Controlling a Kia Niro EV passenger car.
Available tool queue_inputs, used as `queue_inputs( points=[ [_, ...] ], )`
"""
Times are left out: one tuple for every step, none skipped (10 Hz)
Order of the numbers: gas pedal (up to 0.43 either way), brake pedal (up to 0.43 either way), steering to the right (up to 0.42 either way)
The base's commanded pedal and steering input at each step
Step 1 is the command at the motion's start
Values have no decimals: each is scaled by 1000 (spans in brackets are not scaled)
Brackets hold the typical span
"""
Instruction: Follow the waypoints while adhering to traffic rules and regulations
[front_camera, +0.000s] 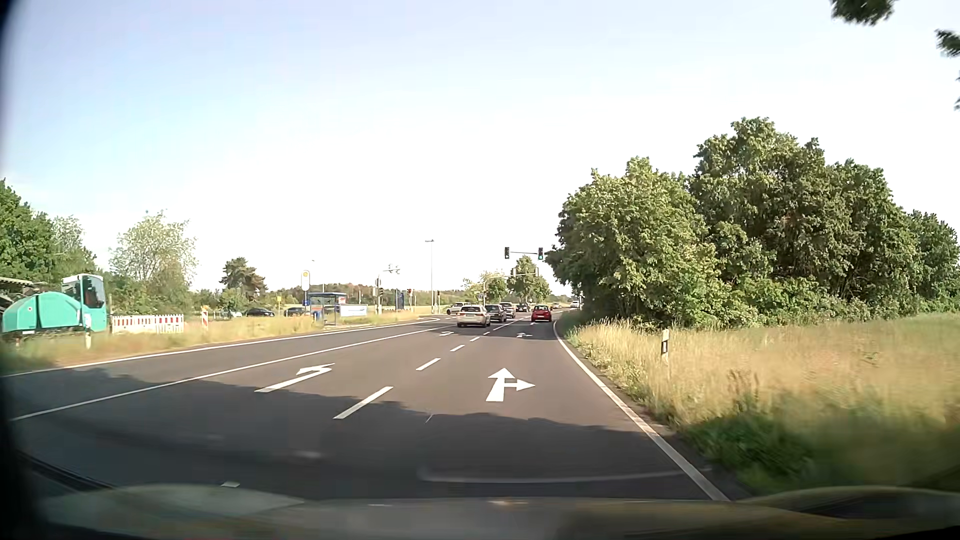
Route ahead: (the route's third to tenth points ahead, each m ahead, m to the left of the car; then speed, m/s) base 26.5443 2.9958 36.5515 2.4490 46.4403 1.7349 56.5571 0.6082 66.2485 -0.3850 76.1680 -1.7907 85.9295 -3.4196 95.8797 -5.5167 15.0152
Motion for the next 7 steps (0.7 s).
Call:
queue_inputs(
  points=[
    [39, 30, 9],
    [39, 30, 9],
    [39, 30, 9],
    [39, 30, 9],
    [39, 30, 9],
    [39, 24, 9],
    [39, 30, 9]
  ],
)
